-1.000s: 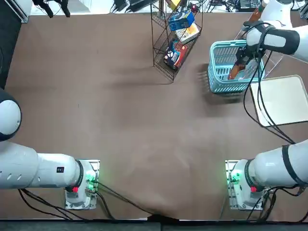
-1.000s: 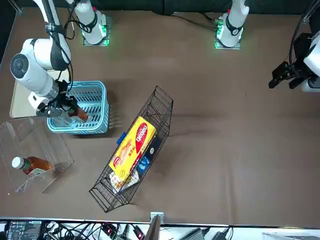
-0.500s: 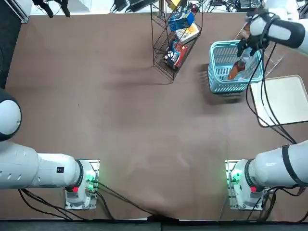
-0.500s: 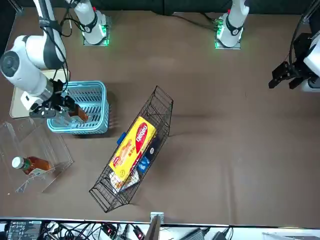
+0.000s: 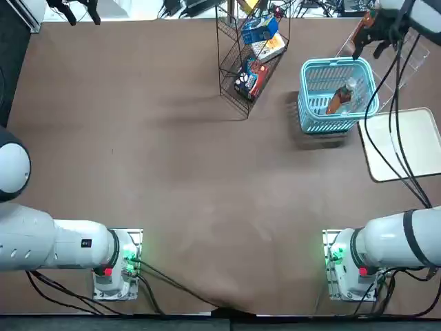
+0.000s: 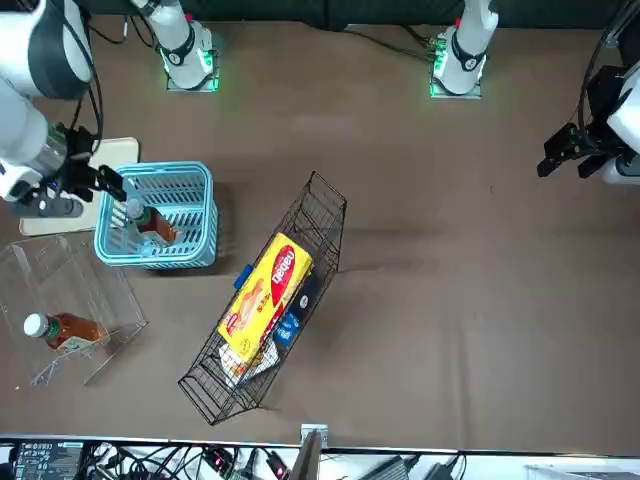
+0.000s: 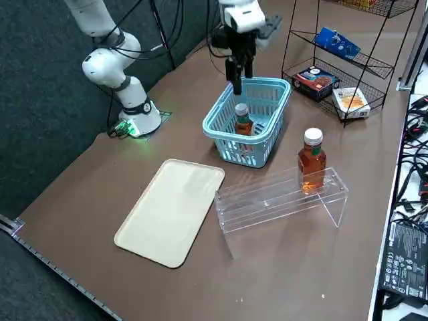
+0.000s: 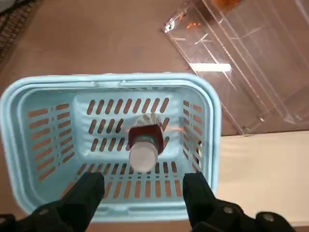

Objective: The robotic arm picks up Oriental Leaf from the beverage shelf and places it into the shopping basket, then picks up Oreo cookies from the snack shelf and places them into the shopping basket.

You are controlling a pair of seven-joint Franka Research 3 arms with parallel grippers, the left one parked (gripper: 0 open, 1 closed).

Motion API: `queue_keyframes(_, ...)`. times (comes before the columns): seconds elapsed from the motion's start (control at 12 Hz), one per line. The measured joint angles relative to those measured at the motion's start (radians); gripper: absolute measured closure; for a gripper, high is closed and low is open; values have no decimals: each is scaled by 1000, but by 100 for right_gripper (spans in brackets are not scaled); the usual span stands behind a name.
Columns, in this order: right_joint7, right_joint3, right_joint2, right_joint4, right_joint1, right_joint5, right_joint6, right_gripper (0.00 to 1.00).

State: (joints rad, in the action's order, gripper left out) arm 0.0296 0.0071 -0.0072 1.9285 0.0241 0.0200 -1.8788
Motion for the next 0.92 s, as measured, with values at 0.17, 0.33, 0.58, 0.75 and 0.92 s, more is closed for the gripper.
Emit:
queue_keyframes(0.17,0,0,-47,-6,0,1,41,0)
queue_keyframes(0.33,0,0,-85,-13,0,1,72,0)
queue_keyframes(0.58,1,2,-98,-50,-7,0,105,0)
queue_keyframes(0.75,5,3,-96,-59,-25,0,108,0)
queue_keyframes(0.92,43,5,-92,-59,-44,0,108,0)
